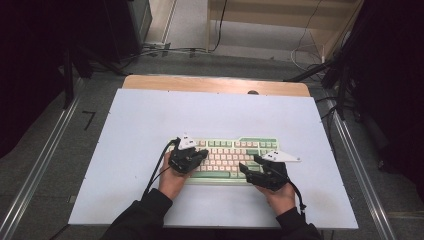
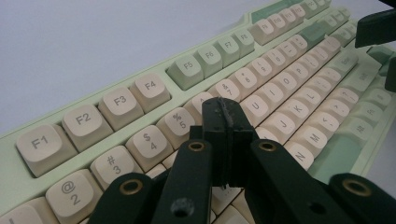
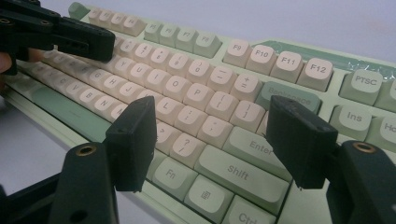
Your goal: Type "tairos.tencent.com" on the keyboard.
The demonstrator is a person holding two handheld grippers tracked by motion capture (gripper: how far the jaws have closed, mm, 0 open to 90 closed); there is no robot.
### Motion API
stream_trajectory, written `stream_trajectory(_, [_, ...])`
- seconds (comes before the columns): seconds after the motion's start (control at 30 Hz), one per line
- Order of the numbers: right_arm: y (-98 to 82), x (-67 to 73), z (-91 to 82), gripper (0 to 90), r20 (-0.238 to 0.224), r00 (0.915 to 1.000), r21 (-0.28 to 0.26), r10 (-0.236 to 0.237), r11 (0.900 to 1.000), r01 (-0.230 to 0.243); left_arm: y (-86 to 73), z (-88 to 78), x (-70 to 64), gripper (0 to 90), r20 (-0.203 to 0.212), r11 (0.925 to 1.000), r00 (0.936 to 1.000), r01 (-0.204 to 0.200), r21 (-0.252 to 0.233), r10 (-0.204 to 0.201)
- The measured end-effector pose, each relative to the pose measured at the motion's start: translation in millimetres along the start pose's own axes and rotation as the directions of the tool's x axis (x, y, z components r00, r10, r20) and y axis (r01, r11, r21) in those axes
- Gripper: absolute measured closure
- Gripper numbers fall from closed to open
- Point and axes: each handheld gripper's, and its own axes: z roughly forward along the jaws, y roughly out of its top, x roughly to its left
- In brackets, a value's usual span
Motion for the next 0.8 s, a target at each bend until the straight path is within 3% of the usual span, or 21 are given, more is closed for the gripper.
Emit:
stream_trajectory(0.27, [0.0,0.0,-0.3,32.1,-0.001,1.0,-0.002,0.0,1.0,0.0,0.0,0.5,0.3,90.0,-0.002,1.0,1.0,0.0,-0.001,0.0])
stream_trajectory(0.37, [0.0,0.3,-0.2,32.1,-0.001,1.0,-0.002,0.0,1.0,0.0,-0.9,2.7,0.5,90.0,0.004,0.9998,1.0,-0.005,0.02,0.005])
stream_trajectory(0.53, [0.1,0.1,-0.6,32.1,-0.001,1.0,-0.004,-0.001,1.0,0.001,2.5,-4.7,0.7,88.5,0.014,0.9996,0.9998,0.011,-0.026,-0.011])
stream_trajectory(0.6, [0.2,-0.3,-0.7,32.3,-0.001,1.0,-0.005,0.0,1.0,0.0,4.1,-9.6,1.2,80.0,0.01,0.9981,0.9998,0.019,-0.059,-0.019])
stream_trajectory(0.73, [0.9,-0.8,-1.1,35.9,0.001,1.0,-0.009,0.0,1.0,0.0,6.1,-17.2,4.6,51.9,-0.041,0.9942,0.998,0.044,-0.099,-0.048])
stream_trajectory(0.8, [1.6,-0.4,-1.2,40.9,0.005,1.0,-0.015,0.0,1.0,0.0,6.2,-20.4,7.2,45.2,-0.056,0.9931,0.9967,0.053,-0.105,-0.059])
